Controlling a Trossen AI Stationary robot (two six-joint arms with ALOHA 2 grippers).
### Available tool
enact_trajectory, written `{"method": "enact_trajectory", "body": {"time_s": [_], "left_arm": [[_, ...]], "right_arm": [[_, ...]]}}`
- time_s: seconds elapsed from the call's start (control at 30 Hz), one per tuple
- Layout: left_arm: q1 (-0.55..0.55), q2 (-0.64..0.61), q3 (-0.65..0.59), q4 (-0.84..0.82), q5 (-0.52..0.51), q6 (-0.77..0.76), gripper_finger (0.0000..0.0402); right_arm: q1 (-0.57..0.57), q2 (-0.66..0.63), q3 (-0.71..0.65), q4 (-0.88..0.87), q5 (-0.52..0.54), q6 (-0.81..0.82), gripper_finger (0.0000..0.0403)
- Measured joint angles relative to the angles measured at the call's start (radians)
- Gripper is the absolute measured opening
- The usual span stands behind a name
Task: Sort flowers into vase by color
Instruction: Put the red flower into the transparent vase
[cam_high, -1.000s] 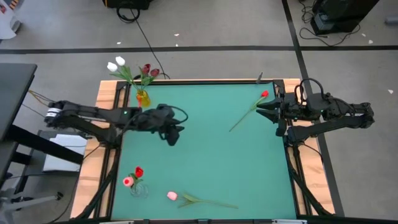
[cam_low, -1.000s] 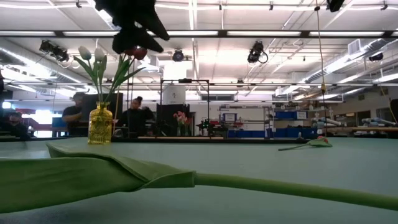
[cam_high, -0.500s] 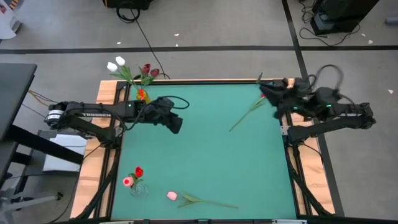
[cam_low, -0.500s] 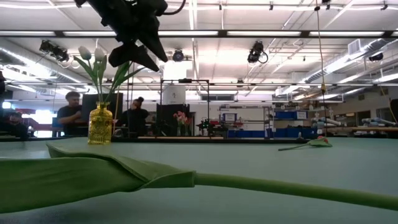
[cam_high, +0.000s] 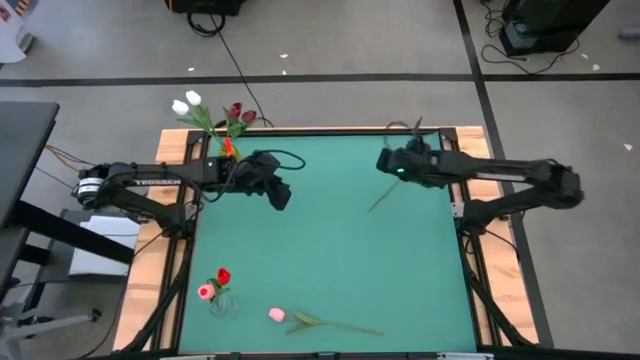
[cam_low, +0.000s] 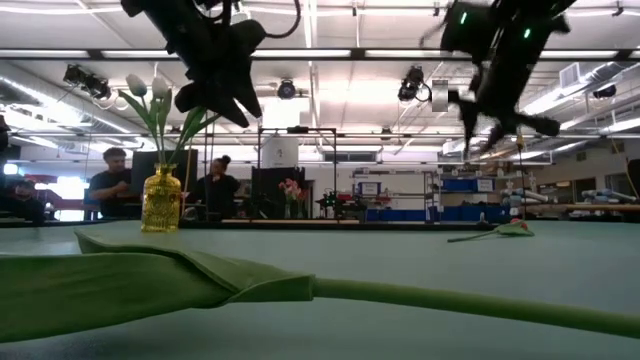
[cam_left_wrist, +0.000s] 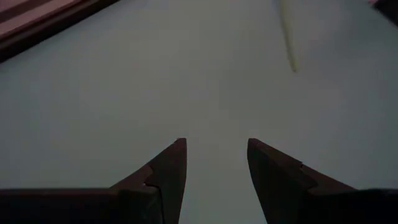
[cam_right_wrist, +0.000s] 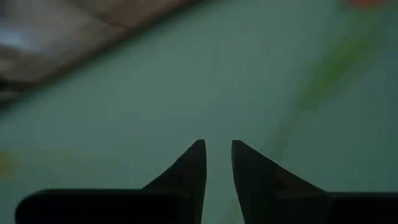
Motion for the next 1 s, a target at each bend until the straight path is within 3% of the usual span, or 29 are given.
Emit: {"method": "enact_trajectory", "body": {"time_s": [0.2,0.3,0.67,1.0], "left_arm": [[0.049,-0.001,0.0,-0.029,0.007,0.055,0.0174],[0.07,-0.001,0.0,-0.05,0.067,0.144,0.0174],[0.089,-0.001,0.0,-0.135,0.081,0.243,0.0174],[0.101,-0.001,0.0,-0.142,0.082,0.3,0.0174]], "right_arm": [[-0.108,0.222,0.0,-0.094,-0.168,0.002,0.0079],[-0.148,0.293,0.0,-0.076,-0.226,-0.022,0.0082],[-0.358,0.417,0.001,0.043,-0.247,-0.098,0.008],[-0.396,0.48,0.008,0.051,-0.311,-0.07,0.008]]}}
